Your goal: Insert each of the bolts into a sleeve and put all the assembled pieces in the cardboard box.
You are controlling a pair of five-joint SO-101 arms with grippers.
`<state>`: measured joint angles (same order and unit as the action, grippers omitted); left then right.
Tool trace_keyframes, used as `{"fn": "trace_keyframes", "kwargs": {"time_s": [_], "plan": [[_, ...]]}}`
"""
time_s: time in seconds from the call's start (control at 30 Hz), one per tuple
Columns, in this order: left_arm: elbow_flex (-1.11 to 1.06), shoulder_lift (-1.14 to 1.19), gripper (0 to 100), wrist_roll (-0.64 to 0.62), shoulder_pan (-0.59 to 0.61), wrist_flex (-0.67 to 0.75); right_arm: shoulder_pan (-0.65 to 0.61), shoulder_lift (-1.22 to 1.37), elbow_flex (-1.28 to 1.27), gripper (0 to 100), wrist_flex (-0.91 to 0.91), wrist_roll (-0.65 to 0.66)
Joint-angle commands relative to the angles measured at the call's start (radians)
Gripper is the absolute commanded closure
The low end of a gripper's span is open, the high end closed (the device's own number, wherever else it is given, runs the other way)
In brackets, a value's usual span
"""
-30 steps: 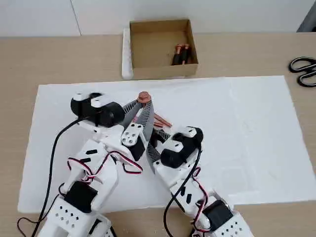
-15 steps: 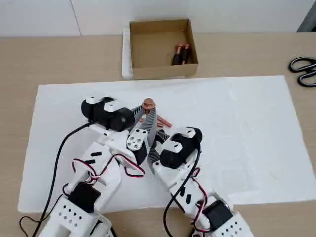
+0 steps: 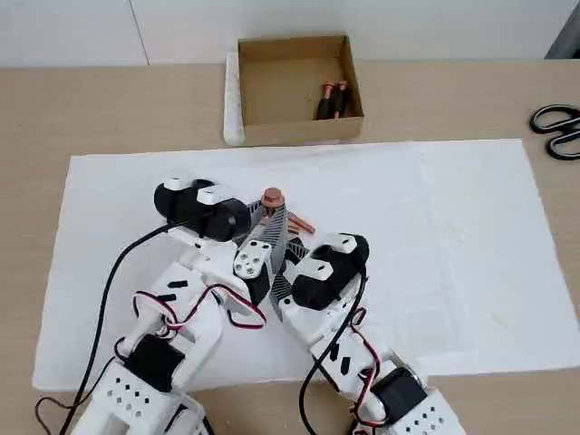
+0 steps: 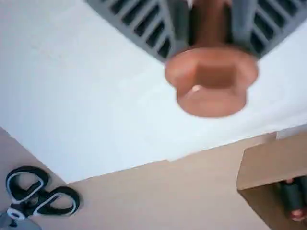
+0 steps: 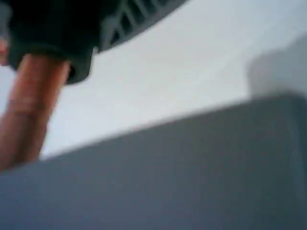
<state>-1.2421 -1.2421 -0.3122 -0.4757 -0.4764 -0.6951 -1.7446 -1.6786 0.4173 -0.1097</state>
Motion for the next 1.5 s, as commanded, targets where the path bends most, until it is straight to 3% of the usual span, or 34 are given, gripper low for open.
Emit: {"fn": "trace_keyframes", "kwargs": {"time_s": [0.0, 1.07, 1.33, 1.47], "plan": [[0.012, -0.017, 99, 0.008, 0.008, -0.02, 0.004, -0.008, -0.008, 99.5, 0.002, -0.005], [0.015, -0.018, 99, 0.058, 0.034, -0.216, 0.035, -0.01, -0.008, 99.5, 0.004, -0.005], [0.071, -0.018, 81, 0.043, 0.038, -0.281, 0.035, -0.01, -0.008, 99.5, 0.004, -0.005], [0.14, -0.017, 79, -0.015, 0.038, -0.373, 0.035, -0.01, -0.008, 99.5, 0.004, -0.005]]}}
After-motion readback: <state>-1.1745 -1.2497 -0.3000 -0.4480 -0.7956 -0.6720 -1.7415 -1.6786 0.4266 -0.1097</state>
